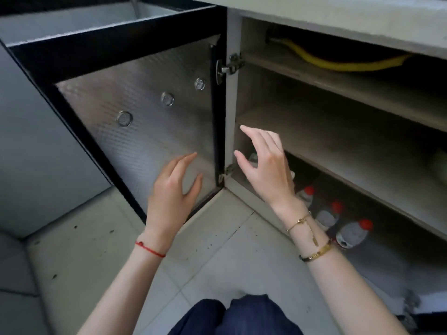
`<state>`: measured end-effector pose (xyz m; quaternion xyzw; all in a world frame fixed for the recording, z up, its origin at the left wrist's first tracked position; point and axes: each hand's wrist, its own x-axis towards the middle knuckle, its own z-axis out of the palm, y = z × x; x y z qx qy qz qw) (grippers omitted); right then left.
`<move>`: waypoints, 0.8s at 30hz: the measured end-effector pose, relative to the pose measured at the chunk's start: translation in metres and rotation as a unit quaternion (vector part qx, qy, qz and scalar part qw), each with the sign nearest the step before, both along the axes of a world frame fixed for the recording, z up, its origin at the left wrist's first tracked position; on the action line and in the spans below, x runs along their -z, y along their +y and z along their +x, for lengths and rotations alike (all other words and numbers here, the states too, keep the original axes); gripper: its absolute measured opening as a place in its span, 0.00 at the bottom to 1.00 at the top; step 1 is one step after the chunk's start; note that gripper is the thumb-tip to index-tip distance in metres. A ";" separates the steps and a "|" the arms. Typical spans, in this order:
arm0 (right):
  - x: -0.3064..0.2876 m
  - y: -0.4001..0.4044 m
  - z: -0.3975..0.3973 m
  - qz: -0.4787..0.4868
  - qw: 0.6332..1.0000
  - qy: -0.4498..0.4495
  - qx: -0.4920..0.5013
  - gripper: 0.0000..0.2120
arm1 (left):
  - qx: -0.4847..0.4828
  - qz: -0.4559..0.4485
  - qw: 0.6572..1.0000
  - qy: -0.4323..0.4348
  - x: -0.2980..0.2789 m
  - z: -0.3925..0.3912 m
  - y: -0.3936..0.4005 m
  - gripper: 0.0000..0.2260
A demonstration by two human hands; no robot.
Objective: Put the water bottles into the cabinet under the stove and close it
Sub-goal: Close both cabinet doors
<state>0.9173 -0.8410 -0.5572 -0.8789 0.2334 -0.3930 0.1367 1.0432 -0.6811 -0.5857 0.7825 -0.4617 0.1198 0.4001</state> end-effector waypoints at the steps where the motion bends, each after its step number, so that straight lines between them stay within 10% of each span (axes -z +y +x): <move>1: -0.002 0.010 0.002 -0.009 1.000 -0.010 -0.003 0.21 | -0.010 -0.006 1.000 -0.005 0.001 0.002 0.014 0.18; 14: -0.089 0.133 0.078 -0.132 0.987 -0.063 -0.071 0.24 | -0.199 -0.077 0.976 0.037 -0.019 0.057 0.117 0.22; 18: -0.105 0.146 0.108 -0.163 0.982 -0.054 -0.080 0.26 | -0.156 -0.028 0.979 0.131 -0.026 0.085 0.105 0.37; 24: -0.116 0.148 0.146 -0.190 0.977 -0.030 -0.086 0.30 | -0.082 -0.050 0.983 0.153 -0.027 0.104 0.087 0.35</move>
